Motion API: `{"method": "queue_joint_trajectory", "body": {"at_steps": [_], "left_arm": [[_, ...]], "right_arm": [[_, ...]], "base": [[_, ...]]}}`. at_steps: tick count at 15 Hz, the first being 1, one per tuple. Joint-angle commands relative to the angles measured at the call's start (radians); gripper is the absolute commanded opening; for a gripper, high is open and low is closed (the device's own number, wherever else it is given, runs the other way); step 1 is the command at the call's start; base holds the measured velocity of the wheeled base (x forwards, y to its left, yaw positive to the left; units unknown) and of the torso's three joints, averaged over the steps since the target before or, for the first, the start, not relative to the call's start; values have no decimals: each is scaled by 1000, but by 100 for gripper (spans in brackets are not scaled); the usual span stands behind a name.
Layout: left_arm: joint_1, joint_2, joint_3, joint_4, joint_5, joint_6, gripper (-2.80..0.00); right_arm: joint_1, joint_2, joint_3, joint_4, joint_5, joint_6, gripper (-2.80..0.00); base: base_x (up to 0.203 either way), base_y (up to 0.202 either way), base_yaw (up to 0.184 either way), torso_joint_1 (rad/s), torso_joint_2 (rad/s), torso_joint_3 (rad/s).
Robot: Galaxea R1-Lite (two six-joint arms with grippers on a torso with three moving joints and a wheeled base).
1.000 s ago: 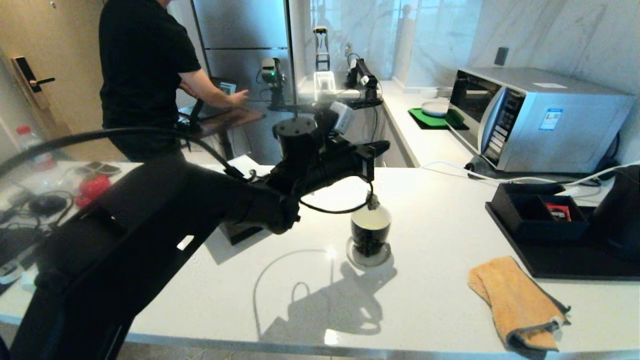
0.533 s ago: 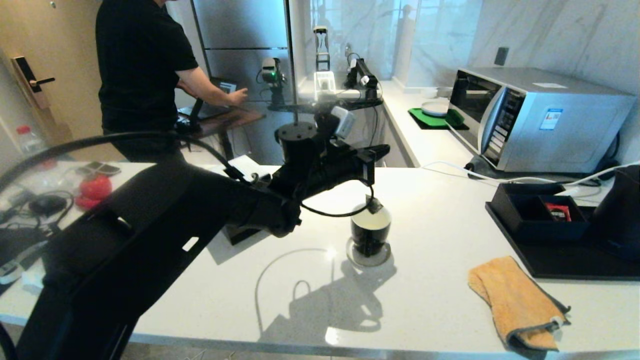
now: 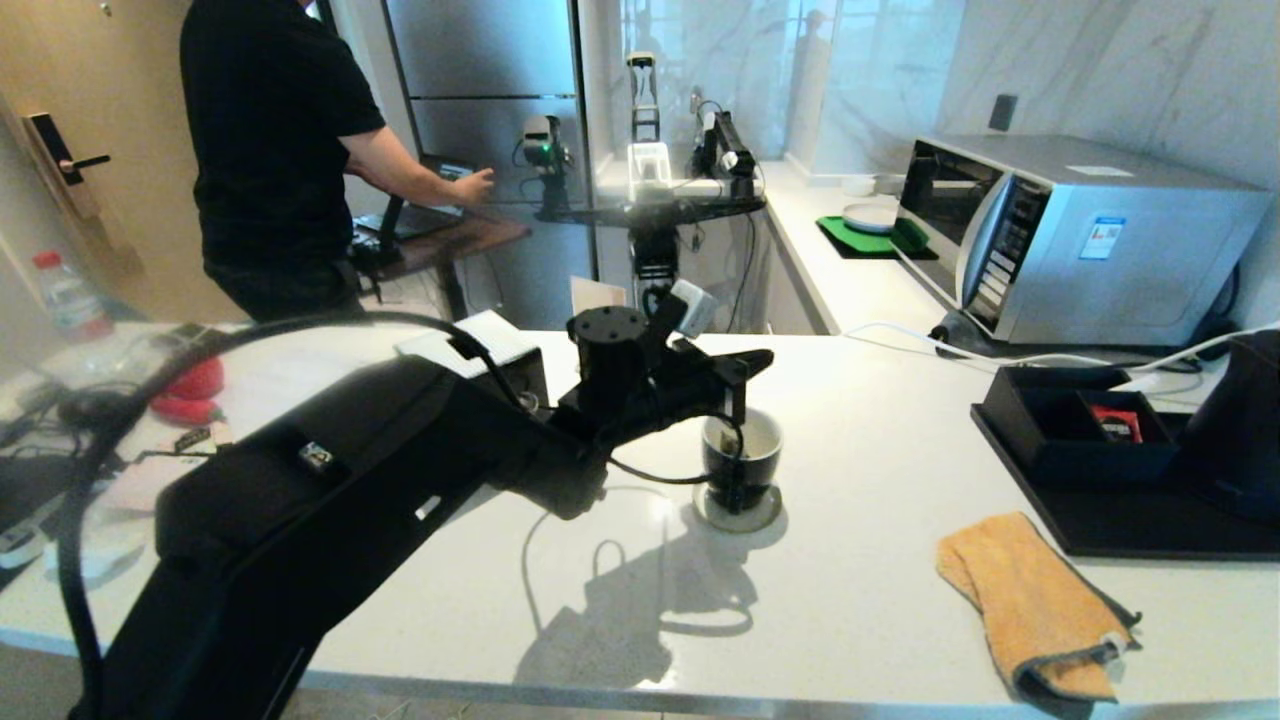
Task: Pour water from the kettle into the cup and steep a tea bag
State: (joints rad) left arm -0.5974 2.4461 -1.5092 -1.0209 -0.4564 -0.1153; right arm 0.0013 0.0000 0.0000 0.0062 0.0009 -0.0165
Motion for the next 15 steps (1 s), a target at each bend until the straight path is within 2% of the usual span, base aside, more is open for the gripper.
{"method": "queue_joint_trajectory", "body": {"at_steps": [1,7,15], "left_arm": [[1,43,9,-9,-1,0,-280],[2,56,6,-16,-1,0,-280],[7,-68,8,22,-1,0,-280]], "right_arm": [[0,0,0,0,1,0,-280],[0,1,0,0,1,0,-280],[0,0,0,0,1,0,-280]], "base": [[0,0,0,0,0,0],[0,0,0,0,0,0],[0,0,0,0,0,0]]}}
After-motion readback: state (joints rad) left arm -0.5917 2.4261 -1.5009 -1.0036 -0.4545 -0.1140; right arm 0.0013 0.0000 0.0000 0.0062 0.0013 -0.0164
